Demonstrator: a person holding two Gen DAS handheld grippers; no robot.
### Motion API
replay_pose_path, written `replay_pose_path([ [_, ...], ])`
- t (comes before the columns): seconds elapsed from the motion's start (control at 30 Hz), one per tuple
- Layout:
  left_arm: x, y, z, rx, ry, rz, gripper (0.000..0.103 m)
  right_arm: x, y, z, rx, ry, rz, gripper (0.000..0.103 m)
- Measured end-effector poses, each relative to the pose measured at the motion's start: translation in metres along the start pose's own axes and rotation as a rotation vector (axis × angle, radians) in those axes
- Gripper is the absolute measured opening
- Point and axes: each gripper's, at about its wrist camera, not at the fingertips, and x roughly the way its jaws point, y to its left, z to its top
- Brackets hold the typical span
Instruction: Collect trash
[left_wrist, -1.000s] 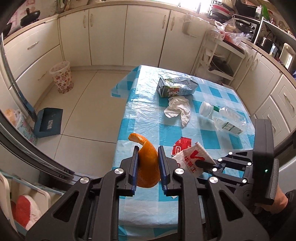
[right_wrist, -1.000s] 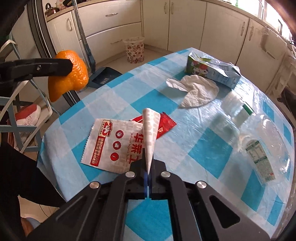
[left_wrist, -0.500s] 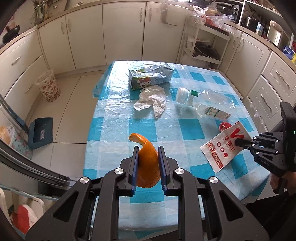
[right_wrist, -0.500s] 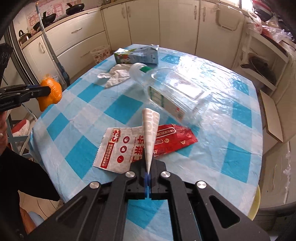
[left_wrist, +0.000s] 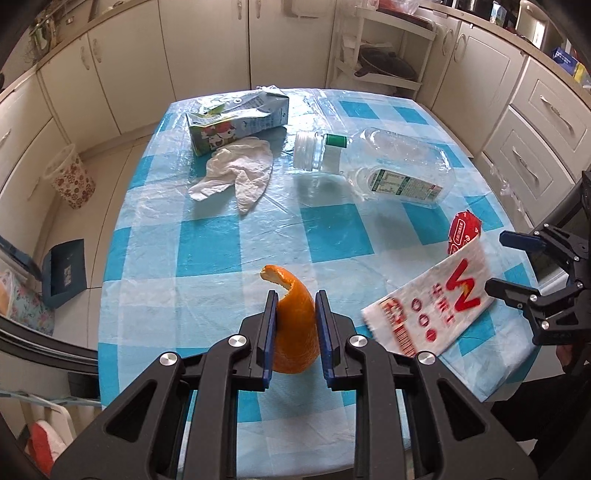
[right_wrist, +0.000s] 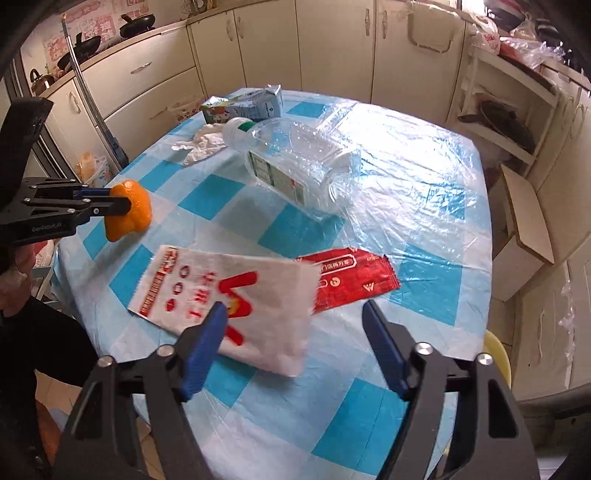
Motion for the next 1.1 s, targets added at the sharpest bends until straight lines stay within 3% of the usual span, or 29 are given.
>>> replay_pose_path([
  [0.33, 0.006, 0.001, 0.000, 0.003, 0.004, 0.007, 0.021, 0.020, 0.043, 0.003, -0.102, 0.015, 0.096, 0.079],
  [0.53, 0.007, 0.002, 0.000, 0.010, 0.007, 0.015, 0.021, 0.041, 0.076, 0.001, -0.196, 0.040, 0.062, 0.080],
  [0.63, 0.008, 0.005, -0.001, 0.003, 0.016, 0.021, 0.022, 0.041, 0.078, 0.000, -0.186, 0.012, 0.093, 0.070],
  [0.7, 0.008, 0.008, -0.001, -0.006, 0.019, 0.022, 0.022, 0.037, 0.080, 0.000, -0.193, 0.007, 0.104, 0.040],
  [0.77, 0.007, 0.009, -0.001, -0.010, 0.021, 0.022, 0.022, 0.034, 0.079, 0.001, -0.192, 0.017, 0.114, 0.018],
  [0.8, 0.007, 0.008, -0.002, -0.009, 0.021, 0.024, 0.022, 0.033, 0.079, 0.001, -0.193, 0.020, 0.115, 0.012],
  [0.9, 0.006, 0.007, -0.002, -0.005, 0.019, 0.028, 0.022, 0.030, 0.079, -0.001, -0.193, 0.027, 0.115, 0.006],
  [1.1, -0.004, 0.004, 0.000, -0.009, -0.003, 0.023, 0.022, 0.010, 0.066, -0.001, -0.160, -0.006, 0.106, 0.005],
])
